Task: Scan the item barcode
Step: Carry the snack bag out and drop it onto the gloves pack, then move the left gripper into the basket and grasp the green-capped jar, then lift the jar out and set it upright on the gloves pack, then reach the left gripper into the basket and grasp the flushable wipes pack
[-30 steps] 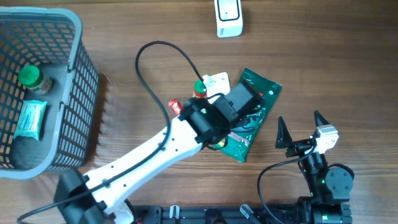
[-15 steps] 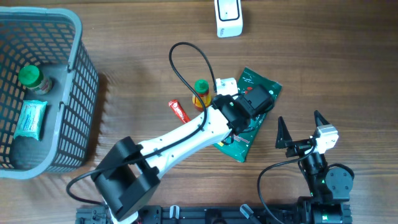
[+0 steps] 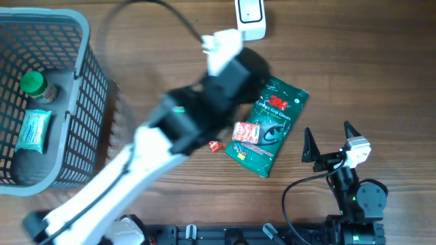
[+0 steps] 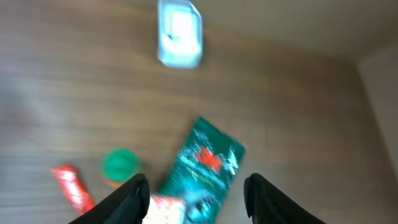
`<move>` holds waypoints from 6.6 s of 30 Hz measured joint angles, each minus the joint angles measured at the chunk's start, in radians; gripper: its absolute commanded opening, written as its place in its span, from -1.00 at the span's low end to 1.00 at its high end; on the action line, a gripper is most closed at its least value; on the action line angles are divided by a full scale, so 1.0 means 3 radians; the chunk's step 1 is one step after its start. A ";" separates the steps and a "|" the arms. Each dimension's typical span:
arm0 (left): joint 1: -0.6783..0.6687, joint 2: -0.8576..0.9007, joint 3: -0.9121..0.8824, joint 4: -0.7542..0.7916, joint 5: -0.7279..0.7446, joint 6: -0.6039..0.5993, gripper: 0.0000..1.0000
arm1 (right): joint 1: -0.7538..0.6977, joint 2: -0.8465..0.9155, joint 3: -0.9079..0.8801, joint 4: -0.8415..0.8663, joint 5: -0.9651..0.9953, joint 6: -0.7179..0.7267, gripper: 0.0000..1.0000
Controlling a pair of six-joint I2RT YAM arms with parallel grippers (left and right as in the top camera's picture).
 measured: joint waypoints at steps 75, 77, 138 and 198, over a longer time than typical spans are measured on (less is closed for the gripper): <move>0.4345 0.2120 0.0029 0.0913 -0.0097 0.0093 0.31 | 0.0000 0.0000 0.0000 0.0000 0.0000 0.0000 1.00; 0.4345 0.2121 0.0029 0.0918 -0.0099 0.0103 0.28 | 0.0000 0.0000 0.0000 0.0000 0.0000 0.0000 0.99; -0.0023 0.0923 0.0015 0.0959 0.0492 0.0230 0.27 | 0.0000 0.0000 0.0000 -0.0001 0.0000 0.0000 1.00; 0.1518 -0.0254 0.0310 0.0125 -0.0778 0.0401 0.99 | 0.0000 0.0000 0.0000 -0.0001 0.0000 0.0000 1.00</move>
